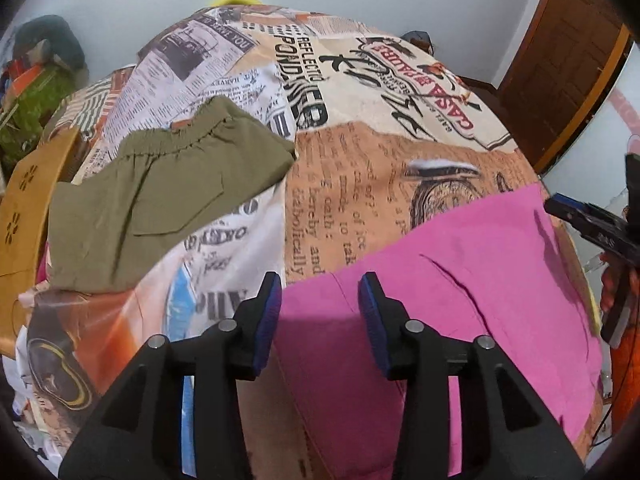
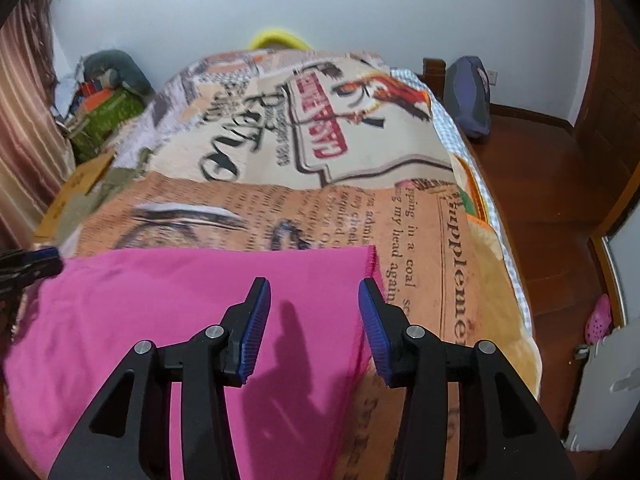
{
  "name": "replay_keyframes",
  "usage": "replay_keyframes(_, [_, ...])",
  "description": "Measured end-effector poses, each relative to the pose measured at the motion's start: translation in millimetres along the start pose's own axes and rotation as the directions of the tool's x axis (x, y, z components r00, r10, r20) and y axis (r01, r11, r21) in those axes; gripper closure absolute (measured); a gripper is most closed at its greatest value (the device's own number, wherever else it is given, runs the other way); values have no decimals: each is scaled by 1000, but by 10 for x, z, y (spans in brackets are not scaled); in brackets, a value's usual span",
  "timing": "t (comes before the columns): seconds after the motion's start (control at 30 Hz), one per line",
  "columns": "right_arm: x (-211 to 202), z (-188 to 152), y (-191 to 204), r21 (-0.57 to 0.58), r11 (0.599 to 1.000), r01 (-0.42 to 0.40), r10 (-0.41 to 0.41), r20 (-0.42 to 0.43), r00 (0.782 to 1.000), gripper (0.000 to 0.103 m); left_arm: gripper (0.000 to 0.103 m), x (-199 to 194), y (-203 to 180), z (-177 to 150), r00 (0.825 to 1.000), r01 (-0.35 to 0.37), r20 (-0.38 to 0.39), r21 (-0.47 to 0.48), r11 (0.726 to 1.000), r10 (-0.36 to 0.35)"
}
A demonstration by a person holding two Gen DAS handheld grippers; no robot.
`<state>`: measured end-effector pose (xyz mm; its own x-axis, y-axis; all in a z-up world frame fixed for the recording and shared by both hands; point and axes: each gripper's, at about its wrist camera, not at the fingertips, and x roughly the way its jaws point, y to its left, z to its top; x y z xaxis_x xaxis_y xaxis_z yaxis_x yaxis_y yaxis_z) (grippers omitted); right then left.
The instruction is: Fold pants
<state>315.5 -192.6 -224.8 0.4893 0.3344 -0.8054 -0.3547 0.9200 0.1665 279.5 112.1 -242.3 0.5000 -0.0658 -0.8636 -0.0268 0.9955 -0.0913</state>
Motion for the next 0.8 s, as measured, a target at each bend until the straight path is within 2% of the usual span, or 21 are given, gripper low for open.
replay_keyframes(0.2, [264, -15, -98, -3, 1000, 7, -8, -48, 999, 61, 61, -6, -76, -50, 1000, 8, 8, 24, 1000, -8])
replay_keyframes(0.23, [264, -24, -94, -10, 1000, 10, -10, -34, 999, 61, 65, -10, -83, -52, 1000, 7, 10, 28, 1000, -7])
replay_keyframes(0.27, [264, -26, -84, -18, 1000, 15, -15, -29, 999, 61, 76, -13, -90, -54, 1000, 24, 8, 29, 999, -24])
replay_keyframes(0.3, [266, -25, -68, -29, 999, 23, -24, -30, 999, 62, 81, -19, -96, -58, 999, 44, 4, 27, 999, -44])
replay_keyframes(0.37, [256, -30, -48, -48, 997, 52, -53, -19, 998, 75, 88, -43, -127, -64, 1000, 18, 18, 41, 999, -18])
replay_keyframes(0.4, [268, -20, -27, -60, 995, 76, -77, -15, 997, 88, 90, -56, -145, -68, 1000, 2, 27, 52, 999, -3])
replay_keyframes(0.43, [273, -13, -25, -66, 993, 97, -98, -12, 995, 94, 92, -78, -172, -75, 999, -24, 38, 65, 998, 21])
replay_keyframes(0.6, [269, 4, -128, -38, 997, 69, -70, -15, 997, 97, 93, -125, -193, -110, 998, -51, 46, 105, 993, 46])
replay_keyframes(0.67, [277, 6, -122, -38, 997, 70, -70, -19, 997, 97, 99, -94, -150, -139, 998, -52, 32, 101, 994, 49])
replay_keyframes(0.73, [293, 7, -101, -52, 995, 85, -86, -26, 996, 97, 103, -23, -122, -208, 990, -140, 26, 127, 982, 138])
replay_keyframes(0.8, [317, 7, -72, -65, 993, 95, -97, -32, 995, 96, 103, -35, -78, -267, 991, -132, 35, 126, 983, 128])
